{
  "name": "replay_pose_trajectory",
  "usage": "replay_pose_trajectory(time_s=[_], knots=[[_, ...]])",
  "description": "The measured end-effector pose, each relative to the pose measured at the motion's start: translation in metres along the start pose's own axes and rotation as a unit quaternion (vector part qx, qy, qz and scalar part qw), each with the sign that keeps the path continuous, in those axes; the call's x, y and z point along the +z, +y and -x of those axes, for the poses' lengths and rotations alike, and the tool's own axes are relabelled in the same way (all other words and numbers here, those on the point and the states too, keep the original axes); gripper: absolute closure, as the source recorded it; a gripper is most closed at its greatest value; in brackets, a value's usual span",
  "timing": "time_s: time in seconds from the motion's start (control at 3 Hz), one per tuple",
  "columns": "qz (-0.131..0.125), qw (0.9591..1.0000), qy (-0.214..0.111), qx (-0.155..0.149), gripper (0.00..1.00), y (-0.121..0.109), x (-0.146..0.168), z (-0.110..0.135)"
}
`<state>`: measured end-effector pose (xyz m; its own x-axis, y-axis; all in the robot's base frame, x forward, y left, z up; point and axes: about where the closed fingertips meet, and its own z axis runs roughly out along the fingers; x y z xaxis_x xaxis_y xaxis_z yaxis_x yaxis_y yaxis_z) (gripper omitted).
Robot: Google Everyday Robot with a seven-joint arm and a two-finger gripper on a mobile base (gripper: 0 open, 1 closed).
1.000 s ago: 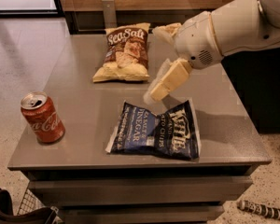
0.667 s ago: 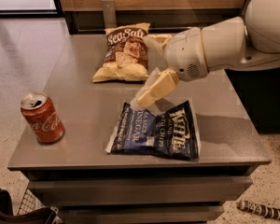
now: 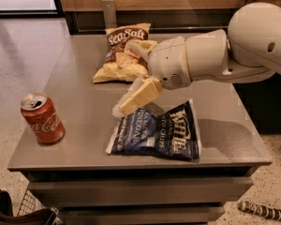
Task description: Knock coke can over
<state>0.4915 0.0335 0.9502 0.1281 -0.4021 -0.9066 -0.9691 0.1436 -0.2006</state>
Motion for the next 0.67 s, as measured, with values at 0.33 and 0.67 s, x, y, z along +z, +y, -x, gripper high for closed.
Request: replay_pose_trajectory(time_s=[0.33, 0.67], knots=[[0.006, 0.9999, -0.009, 0.005, 0.0, 0.005, 0.016, 0.002], [0.013, 0.999, -0.036, 0.025, 0.0, 0.013, 0.057, 0.005]])
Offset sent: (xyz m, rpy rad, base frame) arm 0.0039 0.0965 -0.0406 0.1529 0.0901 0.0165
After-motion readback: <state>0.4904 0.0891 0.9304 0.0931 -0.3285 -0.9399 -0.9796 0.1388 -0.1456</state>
